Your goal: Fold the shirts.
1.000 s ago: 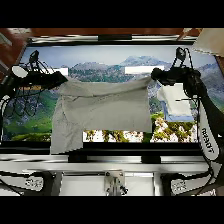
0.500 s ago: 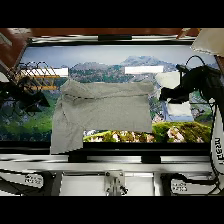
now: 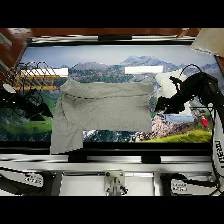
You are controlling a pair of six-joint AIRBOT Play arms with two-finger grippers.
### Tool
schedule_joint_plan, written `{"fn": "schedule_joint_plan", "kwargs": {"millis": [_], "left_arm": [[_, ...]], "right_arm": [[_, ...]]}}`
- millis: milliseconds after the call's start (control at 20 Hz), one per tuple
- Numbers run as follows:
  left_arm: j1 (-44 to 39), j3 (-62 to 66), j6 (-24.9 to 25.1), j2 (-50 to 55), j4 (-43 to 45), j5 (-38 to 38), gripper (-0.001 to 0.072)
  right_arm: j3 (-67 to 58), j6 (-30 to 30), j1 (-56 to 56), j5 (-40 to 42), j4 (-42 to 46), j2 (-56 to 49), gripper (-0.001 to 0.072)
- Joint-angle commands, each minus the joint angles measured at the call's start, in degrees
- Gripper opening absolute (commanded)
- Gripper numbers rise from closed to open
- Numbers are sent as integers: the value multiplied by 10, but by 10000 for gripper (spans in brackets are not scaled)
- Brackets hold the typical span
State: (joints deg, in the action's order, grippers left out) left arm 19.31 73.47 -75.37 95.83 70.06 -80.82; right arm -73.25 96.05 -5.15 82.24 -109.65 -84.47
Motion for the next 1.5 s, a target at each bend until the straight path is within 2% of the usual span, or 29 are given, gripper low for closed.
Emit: {"fn": "schedule_joint_plan", "kwargs": {"millis": [0, 450, 500, 600, 700, 950, 1150, 1350, 1450], "left_arm": [[-8, -5, 25, 12, -24, 23, 503], [-29, -9, 30, 37, -30, 22, 503], [-32, -10, 30, 38, -30, 22, 468], [-40, -10, 35, 38, -30, 17, 300], [-43, -10, 50, 38, -30, 1, 34], [-43, -10, 51, 29, -31, -24, 32], [-43, -10, 64, -7, -30, -16, 31], [-43, -10, 63, -25, -31, -17, 32], [-43, -10, 64, -26, -31, -24, 32]], "right_arm": [[2, -1, 0, 6, -5, 1, 591], [2, -11, 0, 12, -4, 0, 591], [2, -11, 0, 12, -3, 0, 591], [2, -13, 0, 13, 8, 0, 591], [4, -25, 0, 23, 16, 0, 591], [111, 6, -13, 56, 15, 10, 591], [221, -23, -30, -48, -13, 66, 591], [258, -24, -10, -128, -78, 64, 591], [264, -24, 6, -141, -86, 63, 591]]}}
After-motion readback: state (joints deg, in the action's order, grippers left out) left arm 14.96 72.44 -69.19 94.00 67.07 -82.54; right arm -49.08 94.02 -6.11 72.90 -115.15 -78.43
